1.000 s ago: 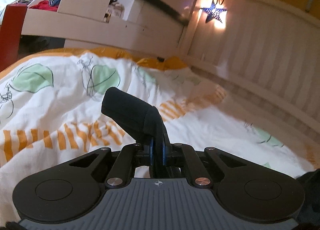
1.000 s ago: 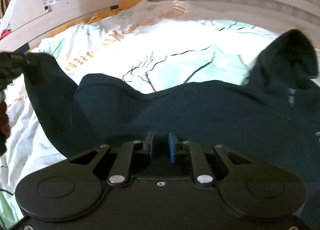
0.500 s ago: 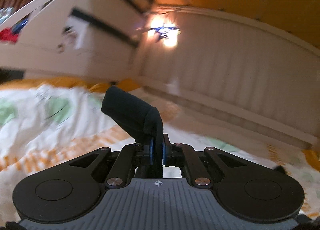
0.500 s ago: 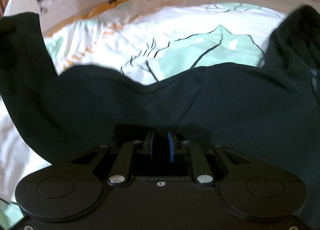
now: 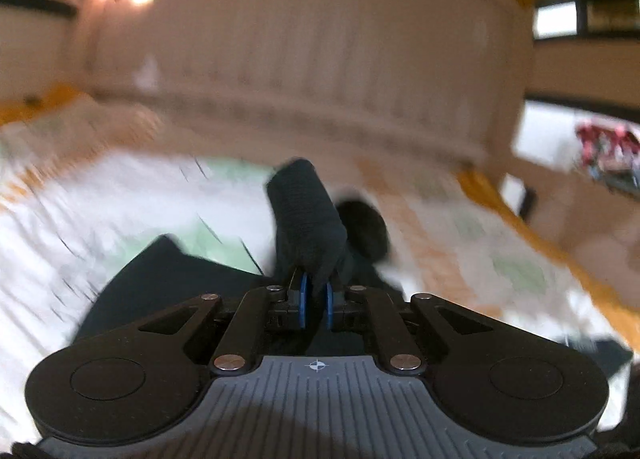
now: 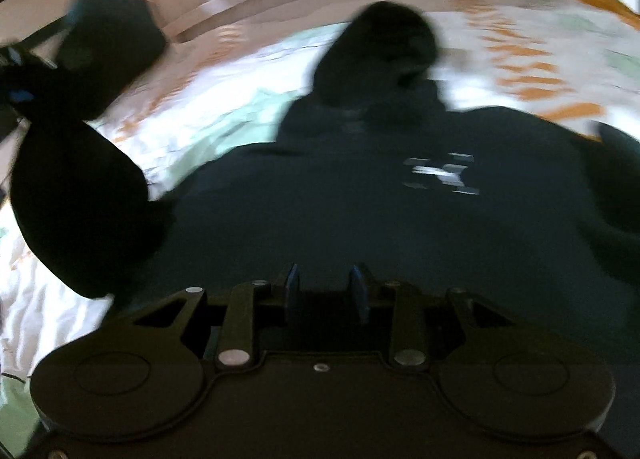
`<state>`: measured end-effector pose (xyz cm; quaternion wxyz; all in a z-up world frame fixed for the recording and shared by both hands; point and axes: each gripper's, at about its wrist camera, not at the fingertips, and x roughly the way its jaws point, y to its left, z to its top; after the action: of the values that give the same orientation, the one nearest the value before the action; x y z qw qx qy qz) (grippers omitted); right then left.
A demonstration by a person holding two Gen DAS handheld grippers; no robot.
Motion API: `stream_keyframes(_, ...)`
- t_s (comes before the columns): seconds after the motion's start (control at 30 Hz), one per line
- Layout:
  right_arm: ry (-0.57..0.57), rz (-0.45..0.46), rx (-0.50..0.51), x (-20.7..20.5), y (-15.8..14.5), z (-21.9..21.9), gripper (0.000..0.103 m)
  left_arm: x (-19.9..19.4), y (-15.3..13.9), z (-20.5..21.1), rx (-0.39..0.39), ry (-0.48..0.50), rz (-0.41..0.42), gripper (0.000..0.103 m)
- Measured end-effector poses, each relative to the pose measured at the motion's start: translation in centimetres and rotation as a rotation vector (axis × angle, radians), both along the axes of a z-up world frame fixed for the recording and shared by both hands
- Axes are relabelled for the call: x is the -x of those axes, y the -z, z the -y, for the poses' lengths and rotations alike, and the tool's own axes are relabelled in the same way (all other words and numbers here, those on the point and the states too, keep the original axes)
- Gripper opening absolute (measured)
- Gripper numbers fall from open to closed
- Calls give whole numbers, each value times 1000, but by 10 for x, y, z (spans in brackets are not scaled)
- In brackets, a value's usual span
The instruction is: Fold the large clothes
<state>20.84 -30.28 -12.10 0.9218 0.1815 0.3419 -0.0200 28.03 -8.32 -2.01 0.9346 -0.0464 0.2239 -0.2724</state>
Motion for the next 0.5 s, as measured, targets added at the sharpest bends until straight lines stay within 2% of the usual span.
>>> stream_keyframes(0.1, 56, -22, 0, 15, 3, 21, 45, -9, 31, 22, -26, 56, -126, 10)
stream_keyframes(0.17, 87, -37, -3, 23, 8, 34, 50, -11, 46, 29, -10, 68, -207, 15)
stream_keyframes(0.2, 99, -42, -8, 27, 10, 38, 51, -8, 48, 36, -3, 67, -228, 20)
stream_keyframes(0.3, 122, -43, -26, 33, 13, 54, 57, 7, 48, 41, -13, 77, -212, 25)
stream_keyframes(0.43, 142, -34, -20, 39, 7, 61, 61, 37, 29, 45, -65, 142, -150, 29)
stream_keyframes(0.5, 153, -24, -22, 42, 4, 61, 67, 52, 23, 40, -70, 156, -133, 34)
